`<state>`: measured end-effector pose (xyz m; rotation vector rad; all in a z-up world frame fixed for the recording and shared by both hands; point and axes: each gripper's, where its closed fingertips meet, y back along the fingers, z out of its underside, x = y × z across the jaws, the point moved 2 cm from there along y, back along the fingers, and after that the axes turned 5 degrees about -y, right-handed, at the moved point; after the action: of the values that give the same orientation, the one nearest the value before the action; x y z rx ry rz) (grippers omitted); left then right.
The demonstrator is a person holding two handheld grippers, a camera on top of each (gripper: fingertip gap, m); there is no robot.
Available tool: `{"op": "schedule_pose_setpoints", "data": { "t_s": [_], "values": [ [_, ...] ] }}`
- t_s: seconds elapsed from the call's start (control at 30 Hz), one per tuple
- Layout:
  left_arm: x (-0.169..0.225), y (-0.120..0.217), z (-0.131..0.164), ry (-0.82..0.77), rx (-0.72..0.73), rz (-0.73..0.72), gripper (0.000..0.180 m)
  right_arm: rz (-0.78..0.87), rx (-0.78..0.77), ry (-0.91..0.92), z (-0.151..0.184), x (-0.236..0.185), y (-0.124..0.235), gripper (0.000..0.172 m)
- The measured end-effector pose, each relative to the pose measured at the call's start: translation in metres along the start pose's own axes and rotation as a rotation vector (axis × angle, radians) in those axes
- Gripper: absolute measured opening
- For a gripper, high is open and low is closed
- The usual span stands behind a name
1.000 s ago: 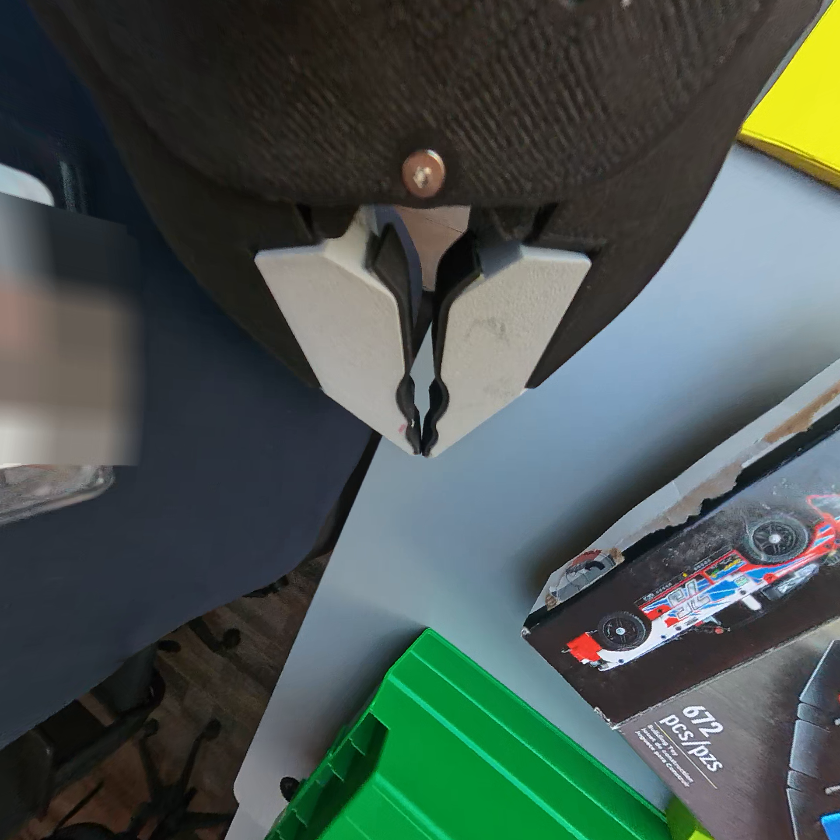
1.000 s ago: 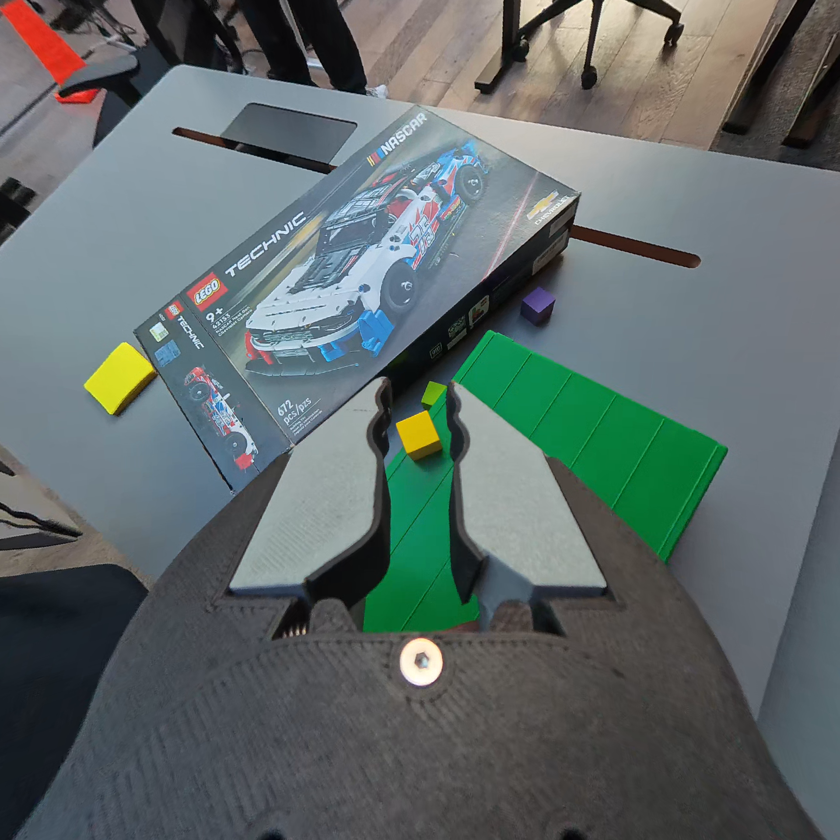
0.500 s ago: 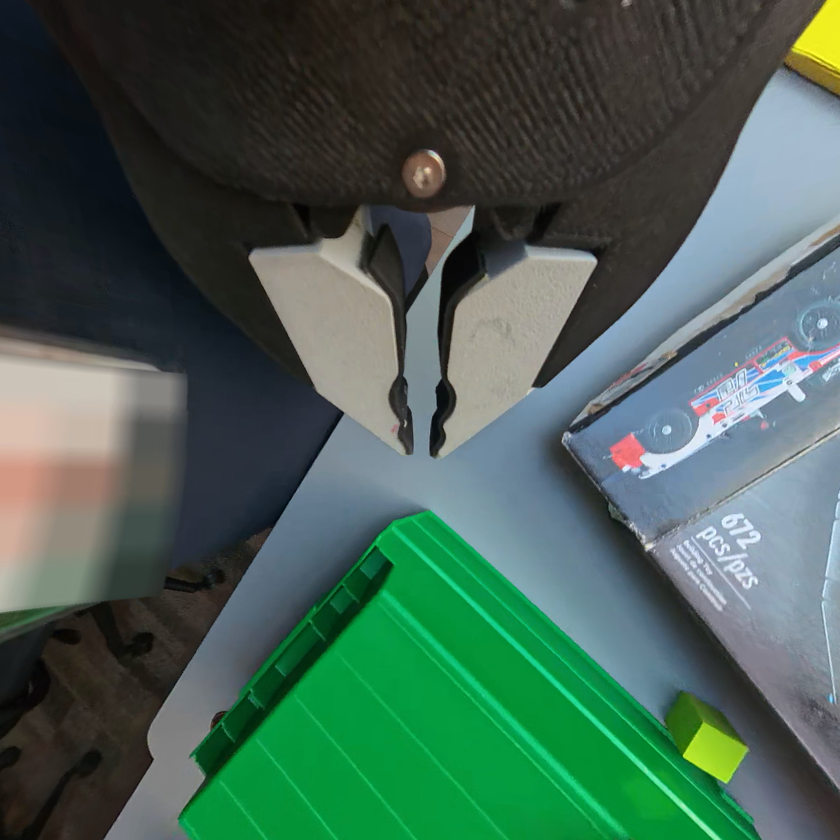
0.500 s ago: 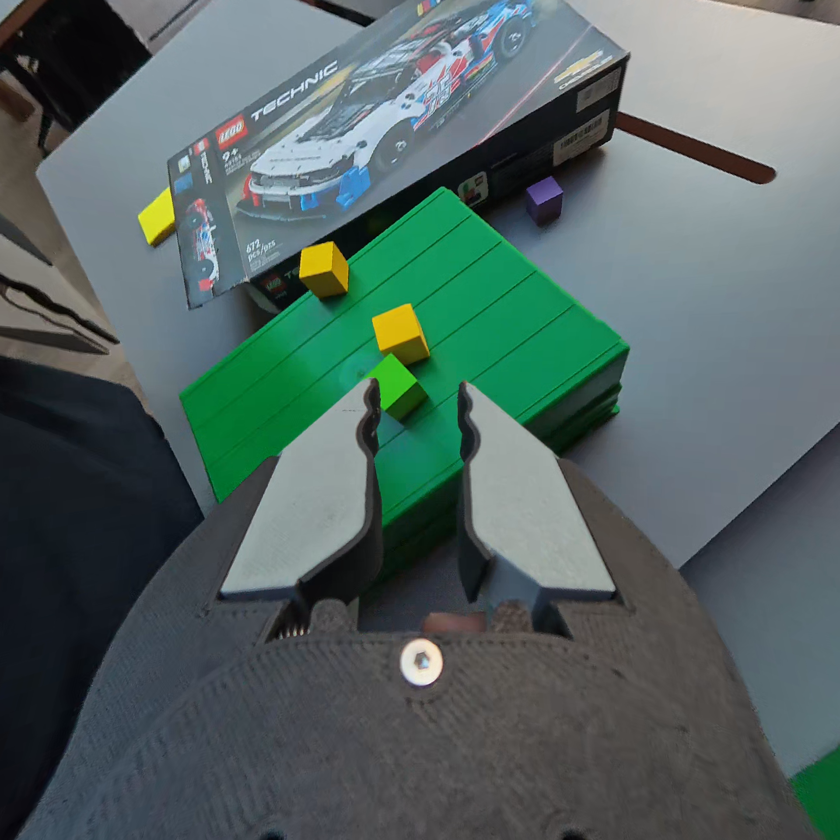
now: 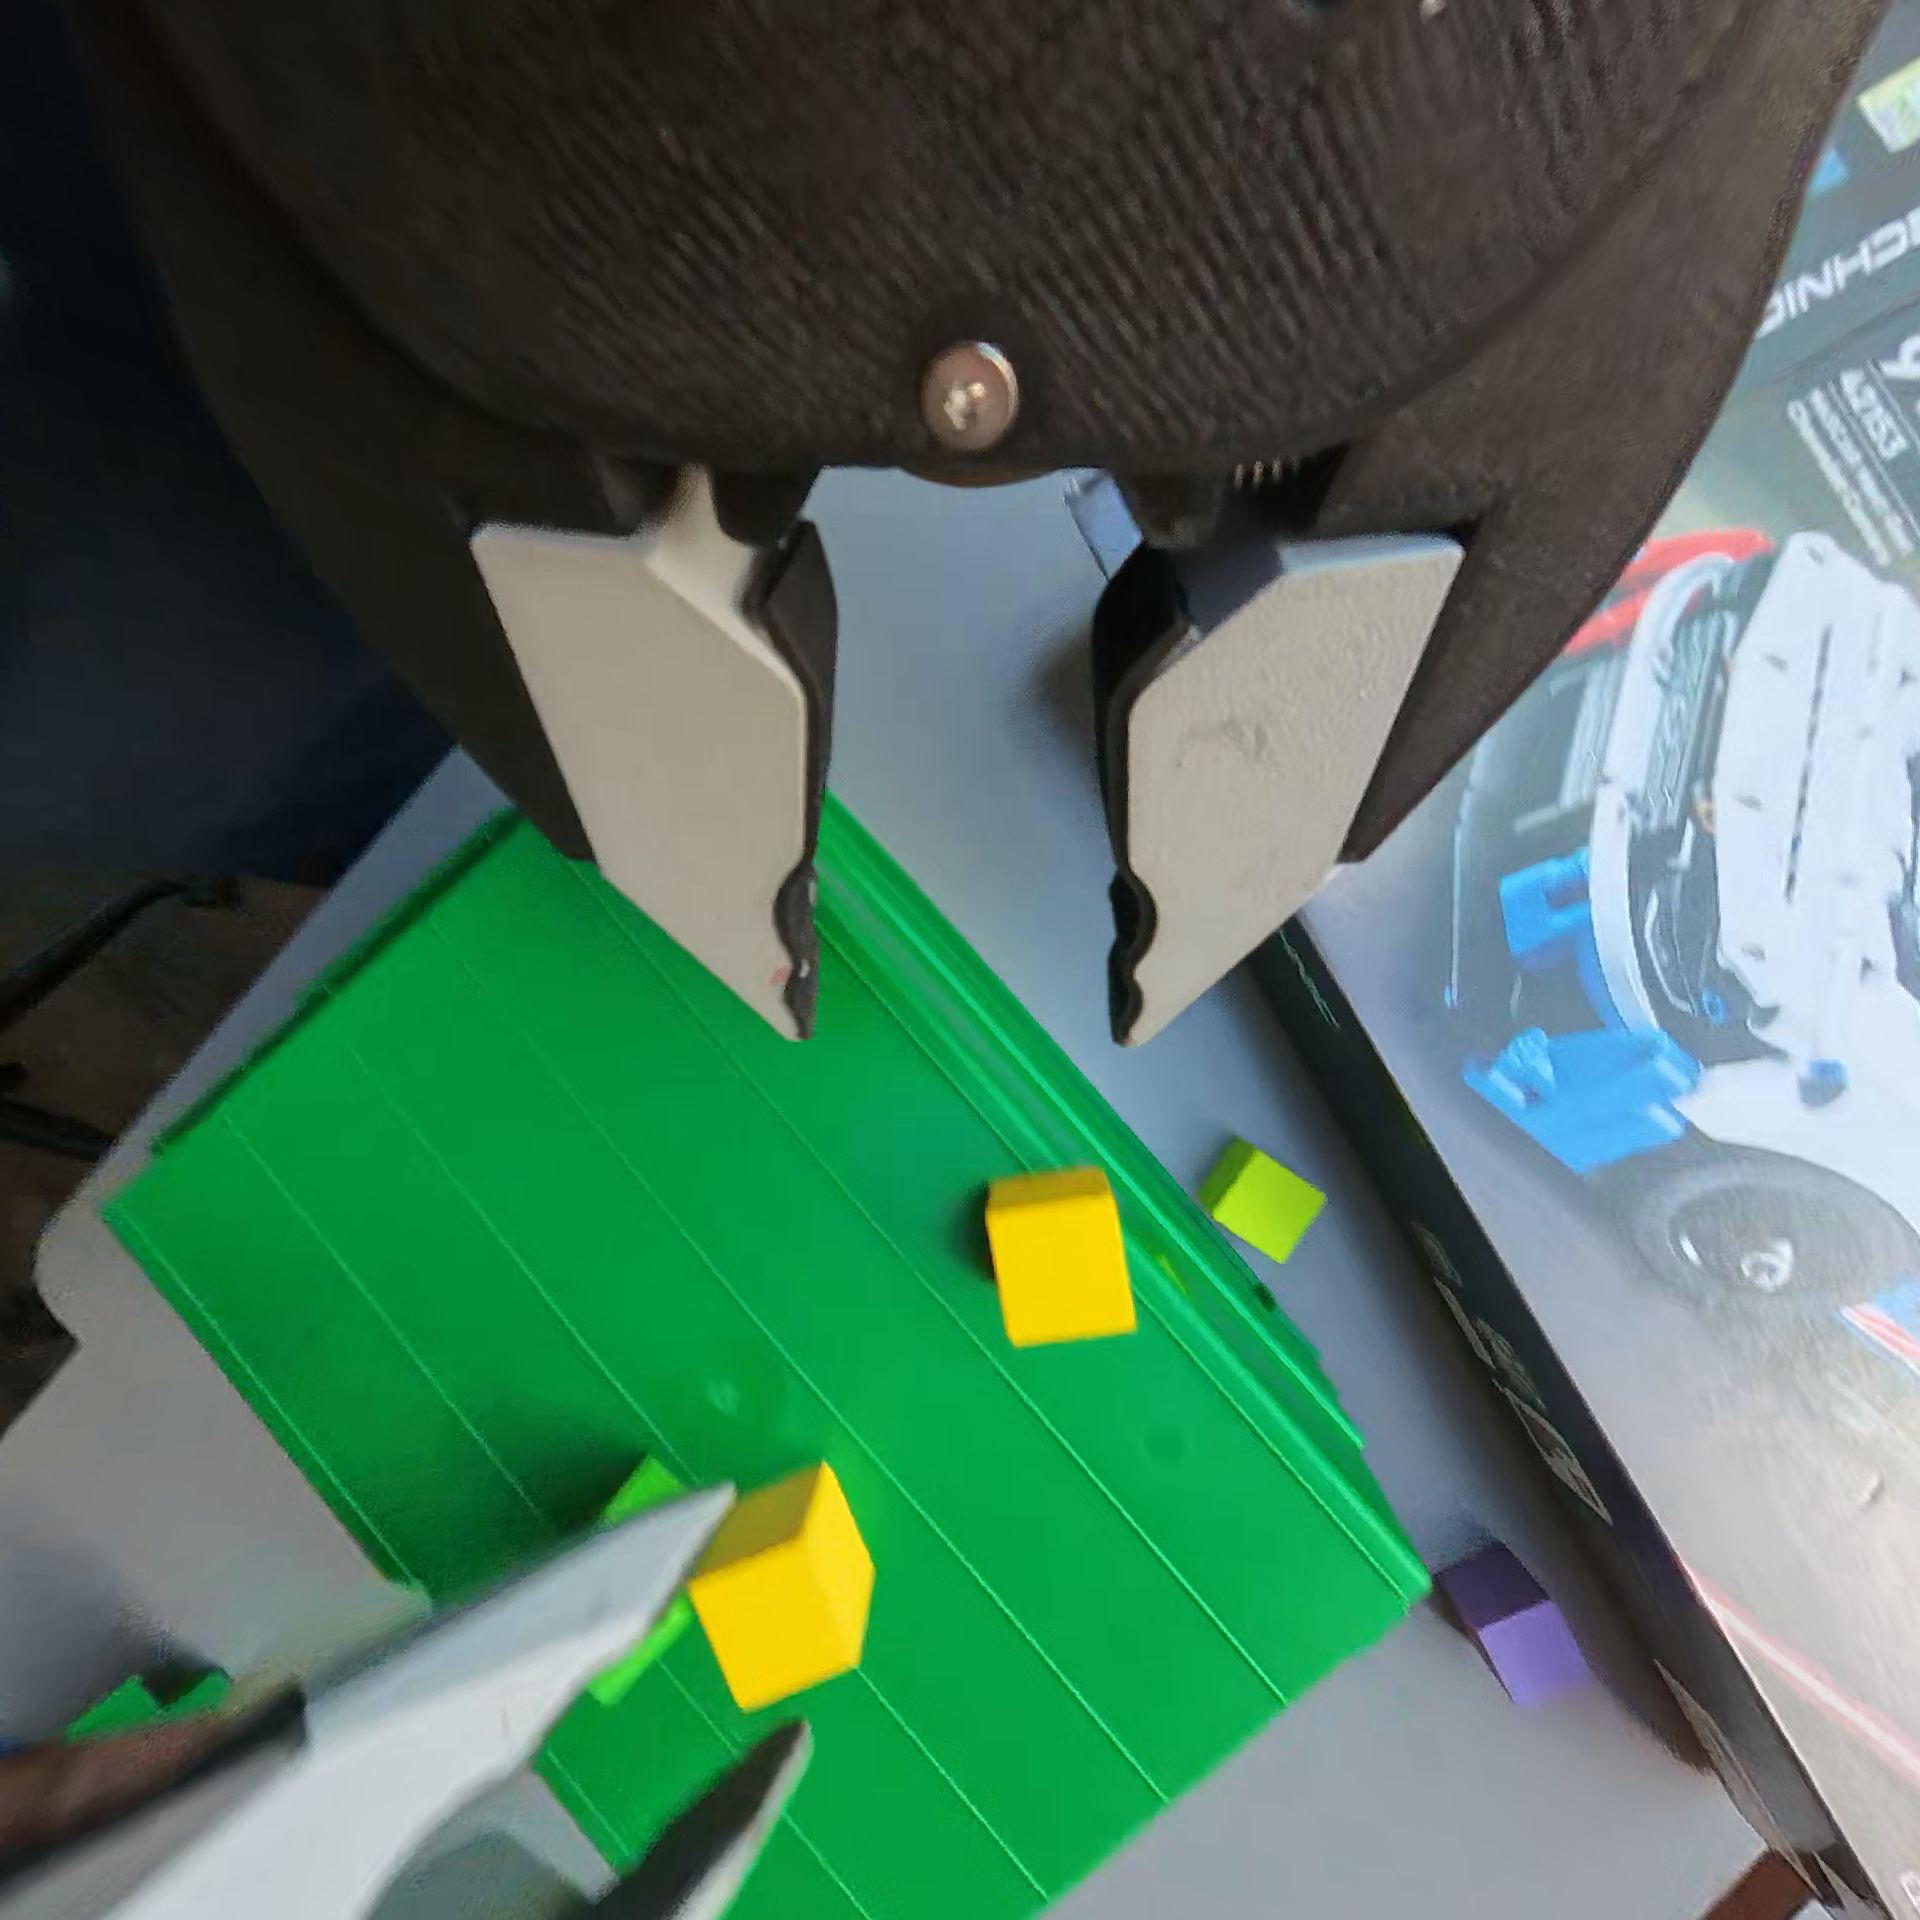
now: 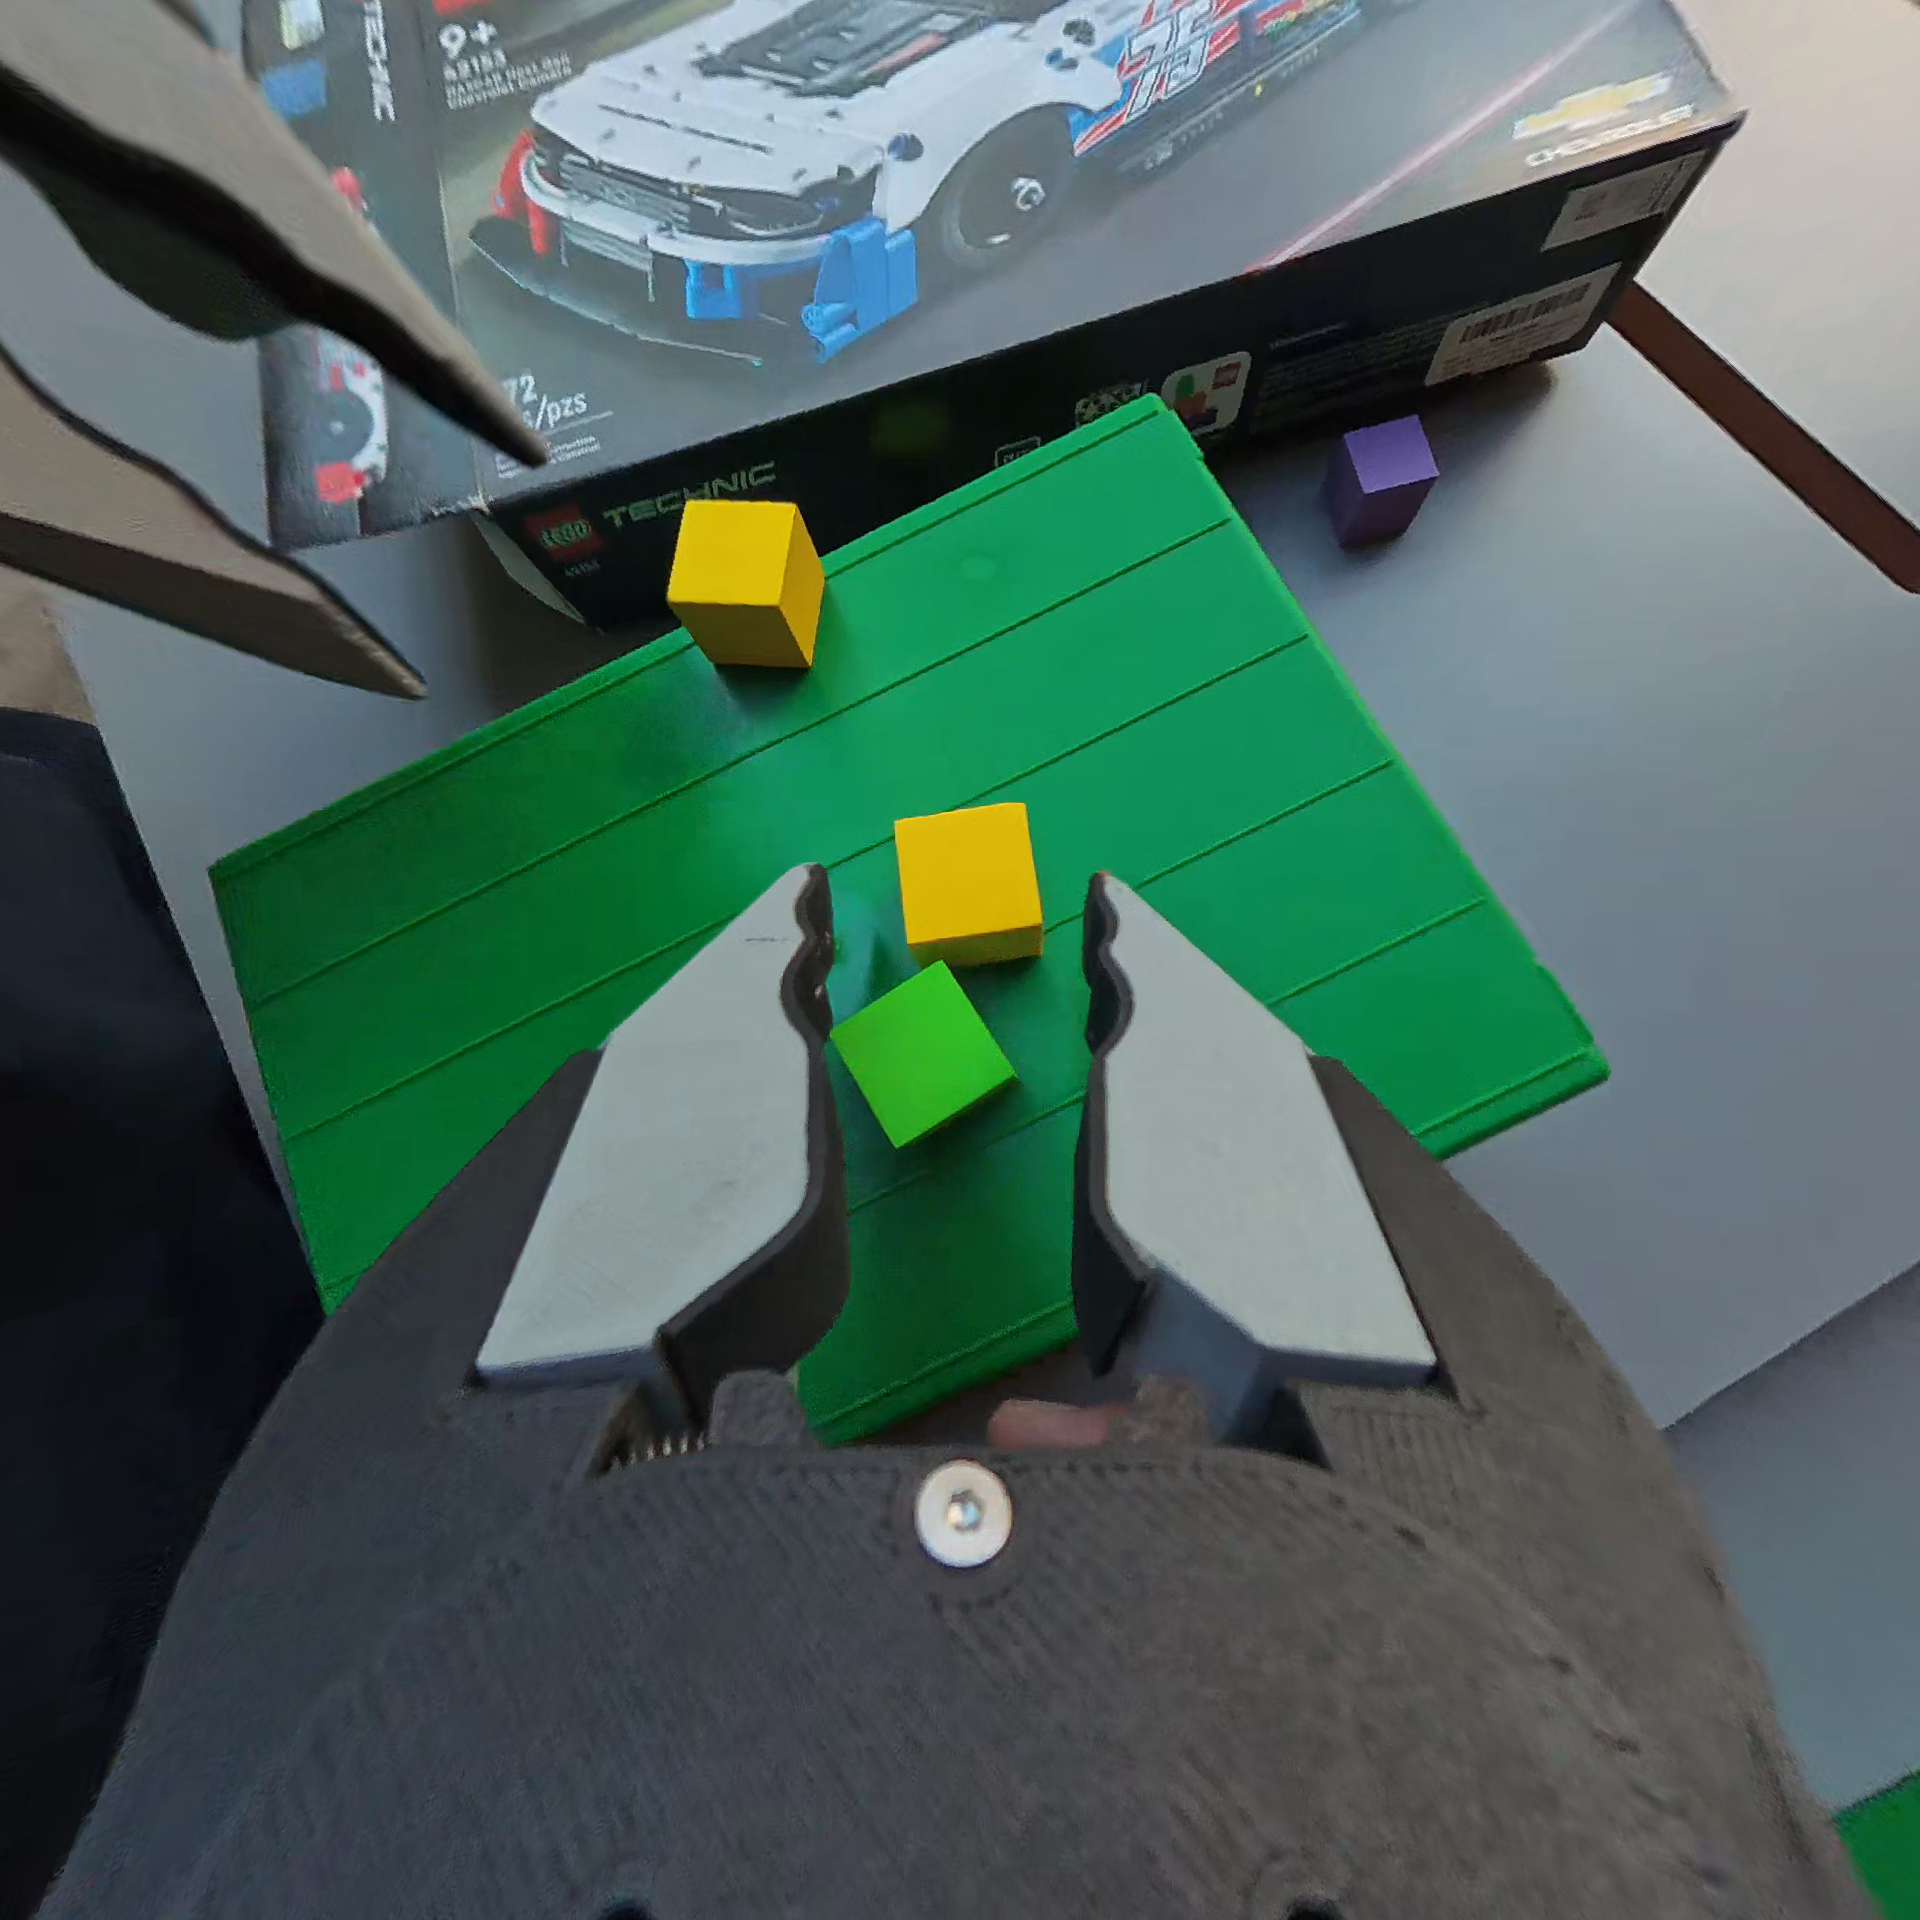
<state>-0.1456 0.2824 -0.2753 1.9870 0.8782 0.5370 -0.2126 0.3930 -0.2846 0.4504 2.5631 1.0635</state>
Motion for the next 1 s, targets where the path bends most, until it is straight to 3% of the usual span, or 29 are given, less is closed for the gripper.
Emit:
{"op": "schedule_pose_setpoints", "data": {
  "t_s": [0.07, 0.13, 0.17, 0.33, 0.43, 0.67, 1.0],
  "values": [
    [-0.011, -0.02, -0.013, 0.017, -0.039, -0.003, 0.066, 0.004, -0.035, 0.022, 0.002, -0.002, -0.005, 0.027],
    [-0.016, -0.035, -0.018, 0.011, -0.073, 0.017, 0.049, -0.013, -0.022, 0.042, -0.002, -0.007, -0.005, 0.025],
    [-0.017, -0.039, -0.019, 0.005, -0.078, 0.024, 0.028, -0.02, -0.011, 0.051, -0.005, -0.009, -0.002, 0.025],
    [-0.007, -0.033, -0.027, -0.041, -0.017, 0.058, 0.025, -0.006, 0.1, 0.066, -0.016, 0.001, 0.04, 0.025],
    [0.009, -0.031, -0.033, -0.099, 0.016, 0.105, 0.025, -0.046, 0.095, 0.09, -0.005, 0.005, 0.054, 0.025],
    [0.026, -0.048, -0.036, -0.303, -0.018, 0.138, 0.025, -0.108, -0.066, 0.202, 0.026, -0.004, 0.031, 0.029],
    [0.032, -0.046, -0.049, -0.327, 0.023, 0.163, 0.025, -0.114, -0.119, 0.254, 0.021, -0.008, 0.013, 0.028]
  ]
}}
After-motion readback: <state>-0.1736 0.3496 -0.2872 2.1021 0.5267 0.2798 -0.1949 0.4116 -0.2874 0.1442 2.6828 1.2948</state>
